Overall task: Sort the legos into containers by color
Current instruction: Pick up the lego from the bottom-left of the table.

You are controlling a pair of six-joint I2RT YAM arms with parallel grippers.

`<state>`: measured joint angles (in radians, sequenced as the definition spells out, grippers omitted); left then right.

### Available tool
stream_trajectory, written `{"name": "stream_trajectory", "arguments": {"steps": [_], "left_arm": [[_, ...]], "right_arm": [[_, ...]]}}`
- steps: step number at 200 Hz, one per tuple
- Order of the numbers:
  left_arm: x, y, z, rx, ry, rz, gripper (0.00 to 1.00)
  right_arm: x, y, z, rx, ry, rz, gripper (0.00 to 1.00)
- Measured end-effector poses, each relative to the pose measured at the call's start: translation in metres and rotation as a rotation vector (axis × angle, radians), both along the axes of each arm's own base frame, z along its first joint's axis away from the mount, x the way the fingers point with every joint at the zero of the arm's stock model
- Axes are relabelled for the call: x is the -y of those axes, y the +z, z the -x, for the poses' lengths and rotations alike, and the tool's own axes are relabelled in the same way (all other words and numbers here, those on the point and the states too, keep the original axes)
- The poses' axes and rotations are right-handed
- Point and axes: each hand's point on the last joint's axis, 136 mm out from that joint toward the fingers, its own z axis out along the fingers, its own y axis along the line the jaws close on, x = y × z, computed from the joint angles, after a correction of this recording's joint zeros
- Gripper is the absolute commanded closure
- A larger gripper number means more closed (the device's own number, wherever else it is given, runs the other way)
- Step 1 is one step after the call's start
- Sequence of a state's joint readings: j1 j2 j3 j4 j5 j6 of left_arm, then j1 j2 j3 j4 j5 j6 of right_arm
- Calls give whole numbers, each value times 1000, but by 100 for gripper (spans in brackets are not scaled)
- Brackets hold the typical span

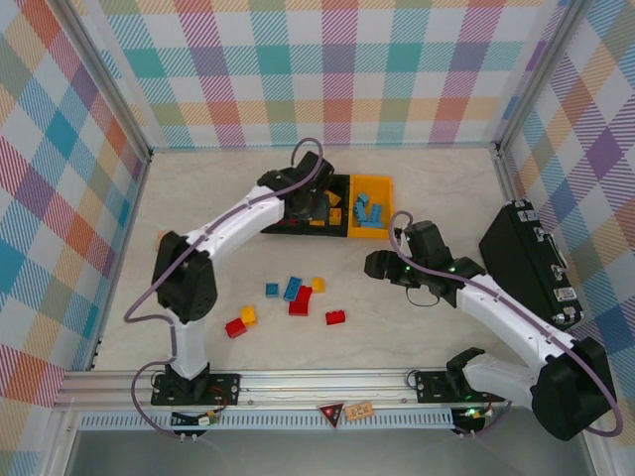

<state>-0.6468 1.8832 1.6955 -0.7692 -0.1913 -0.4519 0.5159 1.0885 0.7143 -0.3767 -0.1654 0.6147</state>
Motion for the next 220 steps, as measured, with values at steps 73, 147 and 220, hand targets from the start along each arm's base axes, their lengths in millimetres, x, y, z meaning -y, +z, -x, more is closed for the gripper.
{"name": "stream_trajectory", "arguments": {"steps": [73, 147, 220], "left_arm": [[-67, -31, 90, -114, 36, -54, 37], [-138, -67, 179, -256, 151, -130, 25], [-150, -112, 211, -396, 195, -149, 21]], "right_arm": [[-35, 6, 15, 23, 190, -71, 33], [-47, 11, 21, 40, 246, -101, 33], [-51, 10, 23, 41, 261, -101, 33]]}}
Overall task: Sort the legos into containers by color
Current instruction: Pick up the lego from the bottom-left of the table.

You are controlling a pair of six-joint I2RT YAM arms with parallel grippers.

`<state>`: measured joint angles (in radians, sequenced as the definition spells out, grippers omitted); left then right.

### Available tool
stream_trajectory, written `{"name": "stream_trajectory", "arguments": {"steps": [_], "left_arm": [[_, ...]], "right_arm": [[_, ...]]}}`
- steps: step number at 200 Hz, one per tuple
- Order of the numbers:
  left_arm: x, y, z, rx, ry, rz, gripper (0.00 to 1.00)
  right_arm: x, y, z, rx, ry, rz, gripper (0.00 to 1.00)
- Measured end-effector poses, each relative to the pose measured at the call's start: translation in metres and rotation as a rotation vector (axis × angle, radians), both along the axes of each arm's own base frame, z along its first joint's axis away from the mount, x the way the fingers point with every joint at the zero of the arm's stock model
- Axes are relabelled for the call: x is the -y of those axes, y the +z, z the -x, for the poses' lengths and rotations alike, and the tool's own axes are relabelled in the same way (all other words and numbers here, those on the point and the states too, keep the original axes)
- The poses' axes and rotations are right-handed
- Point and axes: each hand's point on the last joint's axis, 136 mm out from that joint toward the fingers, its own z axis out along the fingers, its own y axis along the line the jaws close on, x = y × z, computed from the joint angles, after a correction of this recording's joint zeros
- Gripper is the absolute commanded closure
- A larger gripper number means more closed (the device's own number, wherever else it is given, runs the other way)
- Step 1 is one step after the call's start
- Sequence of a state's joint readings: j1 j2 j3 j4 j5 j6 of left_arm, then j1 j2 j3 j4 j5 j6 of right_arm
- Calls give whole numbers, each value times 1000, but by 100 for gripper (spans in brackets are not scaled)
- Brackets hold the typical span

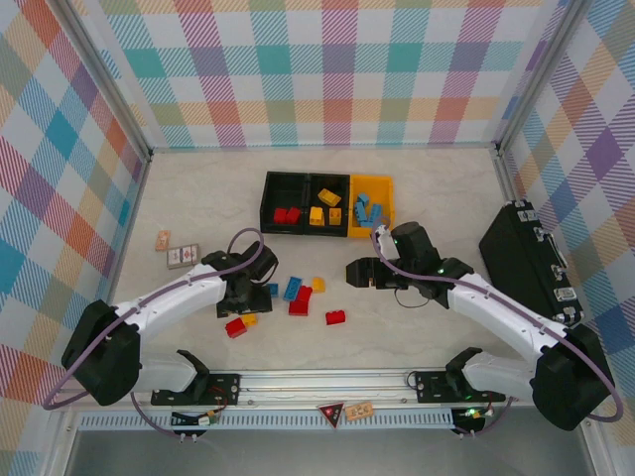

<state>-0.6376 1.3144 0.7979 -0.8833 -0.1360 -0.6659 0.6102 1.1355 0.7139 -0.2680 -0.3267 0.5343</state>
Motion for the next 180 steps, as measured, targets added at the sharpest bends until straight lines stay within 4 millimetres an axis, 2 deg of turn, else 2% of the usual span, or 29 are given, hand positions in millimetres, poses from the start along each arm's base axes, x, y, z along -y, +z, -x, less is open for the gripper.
{"name": "stream_trajectory", "arguments": {"steps": [41, 77, 155, 180], "left_arm": [[4, -17, 2, -32, 2, 11, 23], [8, -26, 1, -47, 1, 19, 30], [16, -37, -3, -64, -6, 32, 66], [19, -32, -8, -51, -12, 40, 70]], "right_arm": [[0, 0, -1, 2, -1, -1, 33], [0, -2, 0, 0, 2, 0, 33], [-2, -2, 0, 8, 1, -6, 33], [-2, -2, -1, 13, 1, -9, 33]]}}
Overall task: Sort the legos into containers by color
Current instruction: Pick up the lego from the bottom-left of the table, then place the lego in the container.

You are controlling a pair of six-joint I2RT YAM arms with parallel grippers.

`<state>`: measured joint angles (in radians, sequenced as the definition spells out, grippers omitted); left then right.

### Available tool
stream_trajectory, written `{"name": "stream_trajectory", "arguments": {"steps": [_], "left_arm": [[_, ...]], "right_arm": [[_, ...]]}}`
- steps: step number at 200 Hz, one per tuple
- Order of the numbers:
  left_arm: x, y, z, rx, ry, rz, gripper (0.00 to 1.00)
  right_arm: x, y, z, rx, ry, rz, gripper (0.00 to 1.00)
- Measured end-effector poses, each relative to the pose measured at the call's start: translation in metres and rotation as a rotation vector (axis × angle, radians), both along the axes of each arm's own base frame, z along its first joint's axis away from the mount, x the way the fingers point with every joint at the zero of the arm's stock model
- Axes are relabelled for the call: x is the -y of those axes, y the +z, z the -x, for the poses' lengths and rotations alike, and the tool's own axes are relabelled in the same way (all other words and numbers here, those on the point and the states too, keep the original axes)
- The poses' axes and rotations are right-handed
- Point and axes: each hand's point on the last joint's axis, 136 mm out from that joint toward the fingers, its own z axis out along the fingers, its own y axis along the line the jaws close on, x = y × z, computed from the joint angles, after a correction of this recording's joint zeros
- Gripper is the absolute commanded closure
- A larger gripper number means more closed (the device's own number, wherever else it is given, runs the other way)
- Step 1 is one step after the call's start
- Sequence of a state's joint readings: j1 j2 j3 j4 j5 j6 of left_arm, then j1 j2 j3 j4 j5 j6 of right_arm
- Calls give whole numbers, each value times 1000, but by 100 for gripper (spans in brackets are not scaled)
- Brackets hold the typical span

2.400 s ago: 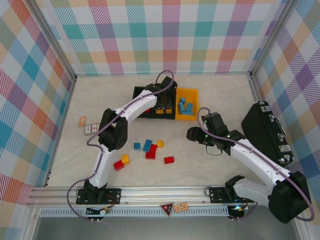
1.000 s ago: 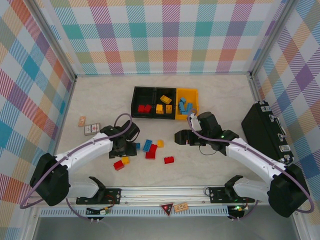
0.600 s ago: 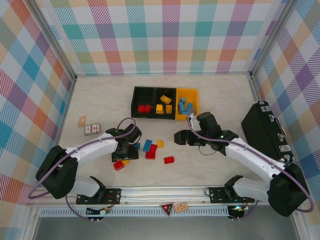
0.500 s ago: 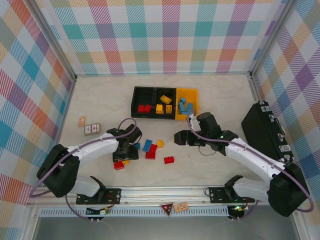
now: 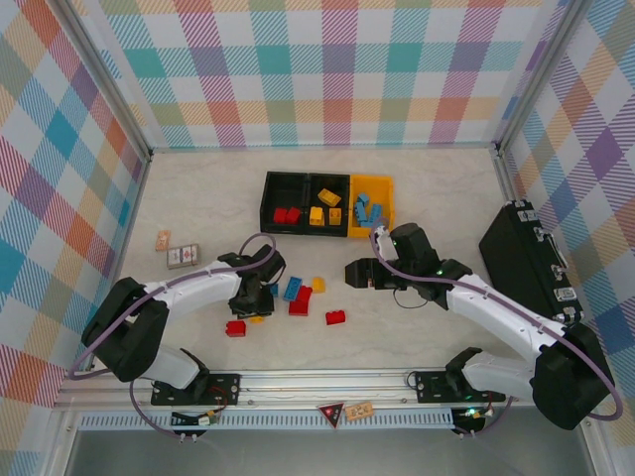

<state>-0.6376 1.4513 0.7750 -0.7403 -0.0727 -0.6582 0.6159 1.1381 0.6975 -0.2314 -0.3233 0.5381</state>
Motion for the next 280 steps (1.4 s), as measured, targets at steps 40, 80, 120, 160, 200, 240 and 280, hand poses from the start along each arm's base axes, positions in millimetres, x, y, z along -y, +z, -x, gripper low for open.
{"name": "stream_trajectory", "arguments": {"steps": [40, 80, 120, 160, 200, 240, 280], "left_arm": [[16, 29, -28, 85, -18, 29, 70], [33, 67, -60, 178, -35, 72, 70], [60, 96, -100, 253, -62, 117, 70], [95, 112, -140, 293, -102, 164, 70], [130, 123, -180, 328, -140, 214, 70], [164, 118, -218, 346, -161, 251, 70], [187, 109, -252, 358, -183, 246, 70]], "right_arm": [[-1, -1, 0, -1, 3, -2, 33], [-2, -2, 0, -9, 7, -2, 33], [5, -7, 0, -16, -21, 36, 33], [19, -7, -10, -25, -85, 77, 33], [46, -13, -21, -48, -203, 139, 32], [63, -8, -33, -34, -286, 192, 32], [65, 2, -45, -10, -312, 195, 32]]}}
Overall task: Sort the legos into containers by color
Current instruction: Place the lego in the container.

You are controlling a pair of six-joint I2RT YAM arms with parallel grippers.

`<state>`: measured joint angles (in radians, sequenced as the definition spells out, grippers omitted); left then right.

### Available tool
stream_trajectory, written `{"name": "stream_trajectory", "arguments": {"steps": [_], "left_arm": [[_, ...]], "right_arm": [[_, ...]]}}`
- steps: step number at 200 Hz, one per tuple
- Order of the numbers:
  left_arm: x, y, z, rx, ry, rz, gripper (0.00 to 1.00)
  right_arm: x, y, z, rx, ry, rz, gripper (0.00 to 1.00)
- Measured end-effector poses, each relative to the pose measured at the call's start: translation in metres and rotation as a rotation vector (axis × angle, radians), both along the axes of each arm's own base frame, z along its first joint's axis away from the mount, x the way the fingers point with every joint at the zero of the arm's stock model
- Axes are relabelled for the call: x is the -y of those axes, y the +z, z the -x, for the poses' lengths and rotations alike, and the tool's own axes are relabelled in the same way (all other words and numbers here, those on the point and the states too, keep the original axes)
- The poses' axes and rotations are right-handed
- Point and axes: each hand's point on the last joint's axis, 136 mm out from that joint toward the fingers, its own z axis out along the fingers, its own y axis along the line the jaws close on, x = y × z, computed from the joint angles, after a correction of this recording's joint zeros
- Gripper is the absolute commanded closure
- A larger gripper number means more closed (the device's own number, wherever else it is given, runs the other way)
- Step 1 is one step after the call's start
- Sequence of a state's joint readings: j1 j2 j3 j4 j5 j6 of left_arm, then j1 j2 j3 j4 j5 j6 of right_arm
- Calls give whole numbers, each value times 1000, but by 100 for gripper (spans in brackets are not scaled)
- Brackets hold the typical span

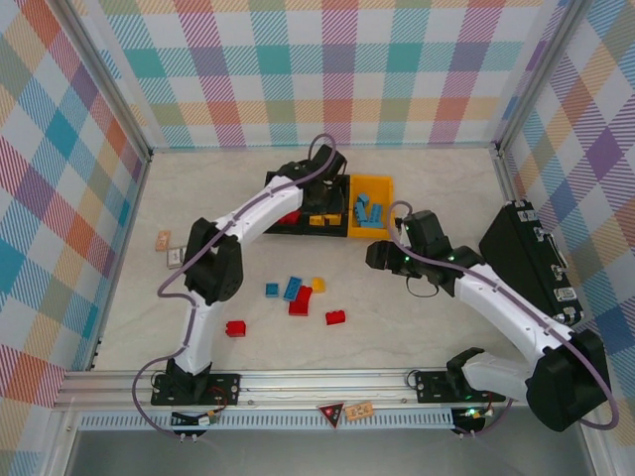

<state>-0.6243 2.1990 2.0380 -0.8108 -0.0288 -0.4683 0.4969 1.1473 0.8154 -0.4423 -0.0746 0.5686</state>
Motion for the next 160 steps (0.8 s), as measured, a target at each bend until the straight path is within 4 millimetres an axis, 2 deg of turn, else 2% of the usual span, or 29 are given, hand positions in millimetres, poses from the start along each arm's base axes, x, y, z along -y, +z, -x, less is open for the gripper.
{"name": "stream_trajectory", "arguments": {"steps": [25, 66, 83, 122, 160], "left_arm": [[7, -3, -19, 16, 0, -8, 70], [2, -9, -49, 28, 33, -8, 66], [2, -12, -59, 35, 39, -1, 59], [0, -21, -60, 16, 40, -8, 49], [3, -22, -57, 3, 28, 5, 49]], "right_arm": [[-1, -2, -1, -9, 0, 5, 32], [-1, -3, -1, -12, -1, 6, 32], [-1, -3, -1, -13, -2, 5, 32], [-1, -3, -1, -17, -9, 0, 32], [-1, -3, -1, -22, -16, -5, 32]]}}
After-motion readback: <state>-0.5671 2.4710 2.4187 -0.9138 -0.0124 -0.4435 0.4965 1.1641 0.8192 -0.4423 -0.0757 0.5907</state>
